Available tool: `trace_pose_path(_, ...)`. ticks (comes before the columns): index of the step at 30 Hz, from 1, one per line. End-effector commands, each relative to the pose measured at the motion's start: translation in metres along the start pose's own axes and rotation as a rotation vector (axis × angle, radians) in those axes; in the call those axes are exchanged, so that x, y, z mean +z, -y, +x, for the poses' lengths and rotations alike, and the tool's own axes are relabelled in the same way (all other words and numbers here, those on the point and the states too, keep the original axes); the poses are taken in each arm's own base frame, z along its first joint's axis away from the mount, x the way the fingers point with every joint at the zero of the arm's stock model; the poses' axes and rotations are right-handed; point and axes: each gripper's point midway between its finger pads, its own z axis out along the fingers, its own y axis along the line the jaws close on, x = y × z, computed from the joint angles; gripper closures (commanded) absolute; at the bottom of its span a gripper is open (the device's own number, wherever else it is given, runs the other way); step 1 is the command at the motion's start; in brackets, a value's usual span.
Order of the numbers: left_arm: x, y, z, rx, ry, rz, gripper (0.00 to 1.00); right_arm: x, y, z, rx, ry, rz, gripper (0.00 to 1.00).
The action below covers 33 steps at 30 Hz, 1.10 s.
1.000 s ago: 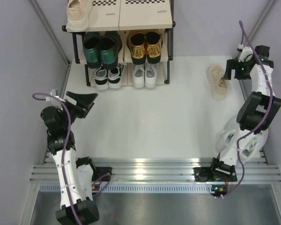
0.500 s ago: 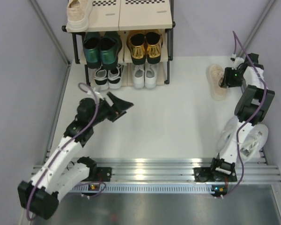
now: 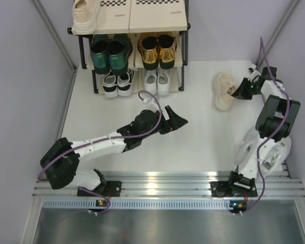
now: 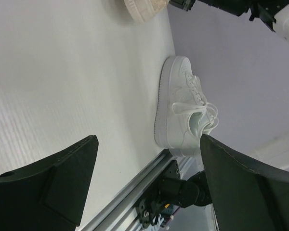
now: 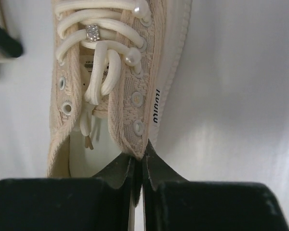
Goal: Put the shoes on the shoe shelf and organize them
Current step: Pick up the shoe at the center of the board.
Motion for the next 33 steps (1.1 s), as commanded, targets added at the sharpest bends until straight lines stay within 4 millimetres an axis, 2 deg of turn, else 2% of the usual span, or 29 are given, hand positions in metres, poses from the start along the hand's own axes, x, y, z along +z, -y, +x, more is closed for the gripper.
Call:
trace_pose_path(1,0.019,0.06,-0.027,-0.004,0.139,0.183,0.08,-0.063,-0.107,-0.028,0.043,0.163,-0.277,1.0)
trace_pose_path(2,0.03,0.065,-0.025,0.022,0.135,0.193,0.08,-0.07,-0.117,-0.023,0.064,0.166,-0.299,1.0)
trace_pose_path(3,0.035,0.068,-0.02,0.036,0.128,0.201,0.08,-0.088,-0.137,-0.022,0.052,0.193,-0.336,1.0)
trace_pose_path(4,0.039,0.074,-0.019,0.045,0.129,0.221,0.07,-0.086,-0.146,-0.007,0.111,0.169,-0.354,1.0)
trace_pose_path(5,0.048,0.07,-0.01,0.06,0.112,0.215,0.07,-0.09,-0.152,-0.002,0.12,0.174,-0.357,1.0)
trace_pose_path(6,0.051,0.075,-0.01,0.065,0.114,0.23,0.07,-0.104,-0.166,0.001,0.112,0.198,-0.366,1.0)
trace_pose_path(7,0.054,0.076,-0.008,0.07,0.111,0.235,0.07,-0.102,-0.172,0.013,0.15,0.178,-0.373,1.0)
trace_pose_path(9,0.062,0.073,-0.004,0.084,0.104,0.224,0.07,-0.116,-0.188,0.02,0.138,0.206,-0.376,1.0)
trace_pose_path(10,0.063,0.072,-0.004,0.085,0.105,0.221,0.07,-0.115,-0.196,0.029,0.147,0.186,-0.377,1.0)
trace_pose_path(12,0.066,0.071,-0.001,0.096,0.105,0.216,0.07,-0.12,-0.204,0.041,0.161,0.176,-0.342,1.0)
trace_pose_path(16,0.064,0.077,-0.002,0.146,0.124,0.226,0.07,-0.116,-0.221,0.073,0.229,0.117,-0.332,1.0)
trace_pose_path(19,0.057,0.083,-0.003,0.185,0.153,0.247,0.07,-0.12,-0.233,0.084,0.243,0.108,-0.36,1.0)
trace_pose_path(24,0.052,0.075,-0.011,0.202,0.205,0.215,0.07,-0.131,-0.252,0.092,0.208,0.109,-0.393,1.0)
trace_pose_path(28,0.051,0.071,-0.026,0.207,0.28,0.172,0.07,-0.137,-0.272,0.1,0.179,0.094,-0.434,1.0)
trace_pose_path(30,0.051,0.067,-0.035,0.209,0.324,0.144,0.07,-0.137,-0.275,0.103,0.175,0.094,-0.435,1.0)
trace_pose_path(33,0.048,0.073,-0.045,0.224,0.367,0.148,0.07,-0.135,-0.276,0.109,0.172,0.077,-0.438,1.0)
